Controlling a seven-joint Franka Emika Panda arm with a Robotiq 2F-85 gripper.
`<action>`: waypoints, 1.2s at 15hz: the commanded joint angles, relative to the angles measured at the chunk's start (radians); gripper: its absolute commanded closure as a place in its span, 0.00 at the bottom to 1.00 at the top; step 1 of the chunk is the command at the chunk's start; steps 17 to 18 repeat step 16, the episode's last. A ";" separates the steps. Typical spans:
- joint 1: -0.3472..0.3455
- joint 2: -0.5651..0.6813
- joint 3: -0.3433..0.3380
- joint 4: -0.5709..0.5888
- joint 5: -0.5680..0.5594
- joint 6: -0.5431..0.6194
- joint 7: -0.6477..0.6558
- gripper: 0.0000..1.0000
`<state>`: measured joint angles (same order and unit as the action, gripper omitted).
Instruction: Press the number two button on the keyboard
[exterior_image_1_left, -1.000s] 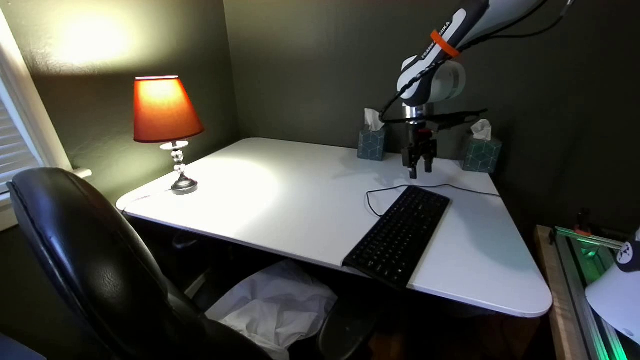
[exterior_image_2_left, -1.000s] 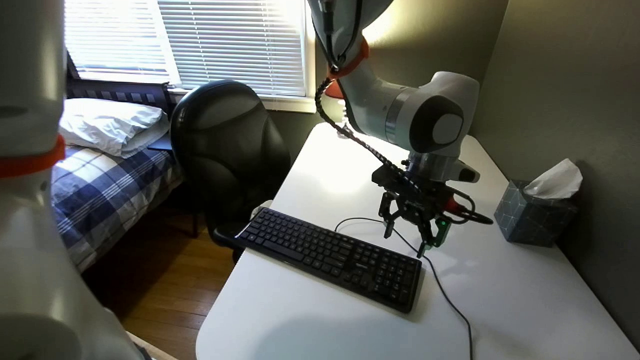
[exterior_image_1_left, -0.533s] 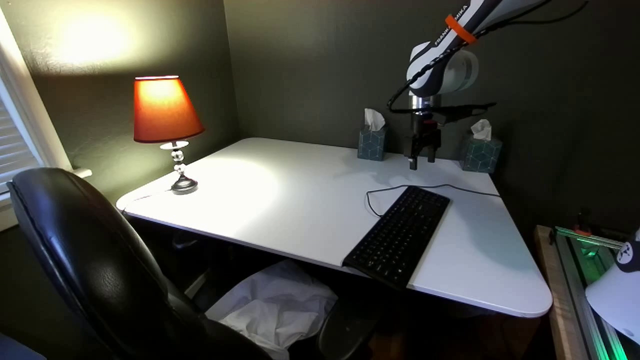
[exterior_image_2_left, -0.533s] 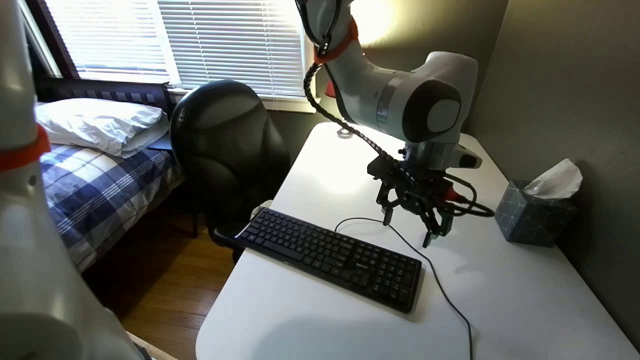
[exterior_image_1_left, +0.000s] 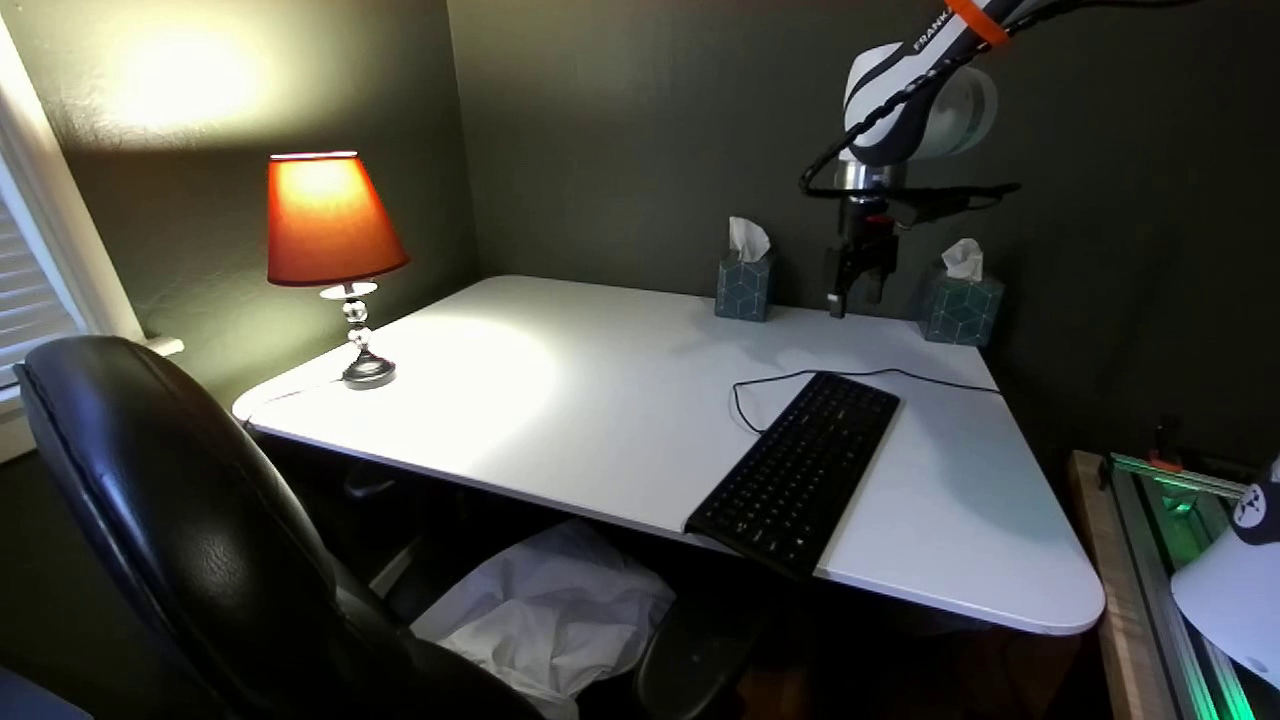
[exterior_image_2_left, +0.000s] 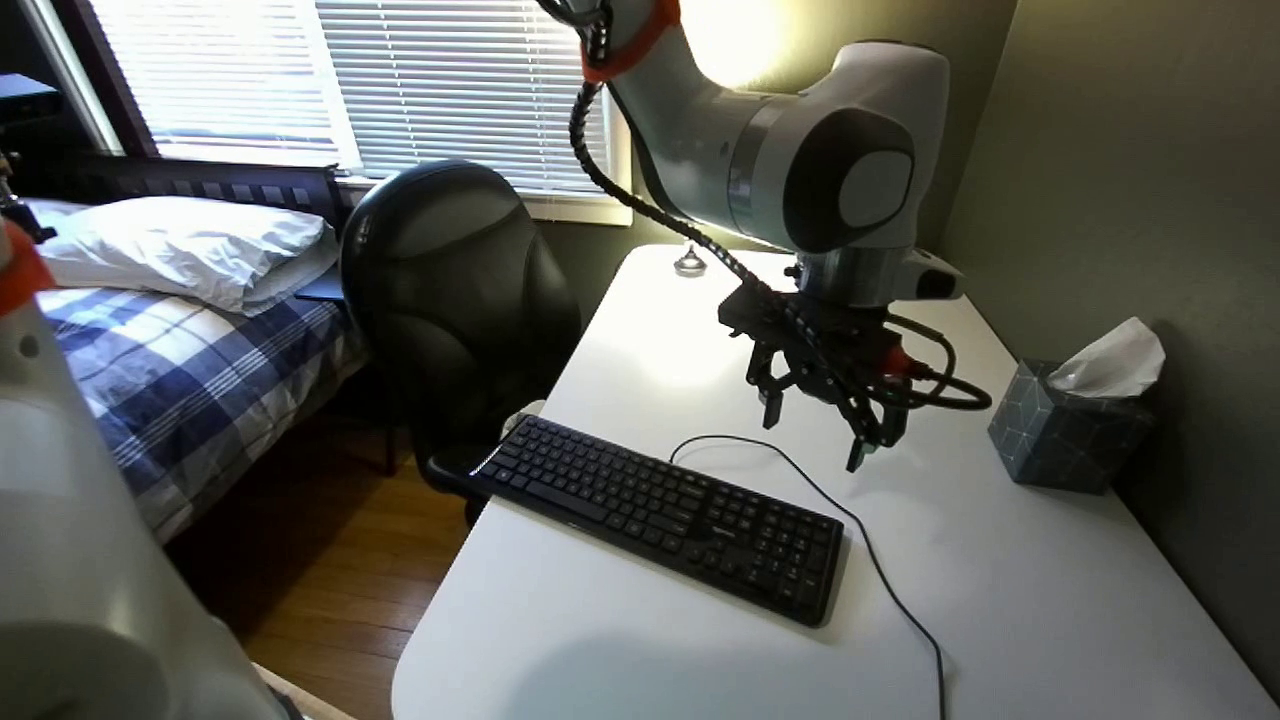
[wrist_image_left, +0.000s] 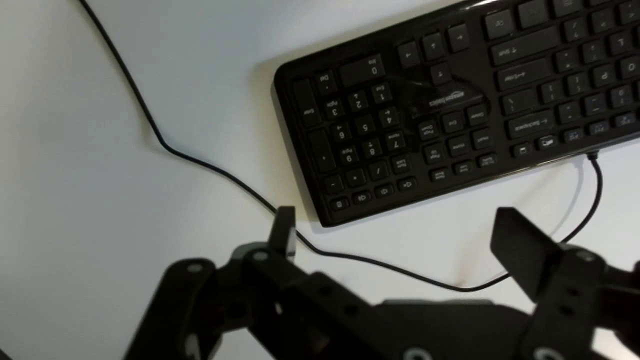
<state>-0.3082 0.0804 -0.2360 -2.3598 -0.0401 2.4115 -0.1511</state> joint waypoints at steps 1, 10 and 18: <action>0.015 -0.109 -0.016 -0.093 -0.035 0.046 0.046 0.00; 0.012 -0.197 -0.013 -0.114 -0.085 0.046 0.096 0.00; 0.011 -0.222 -0.012 -0.131 -0.090 0.046 0.101 0.00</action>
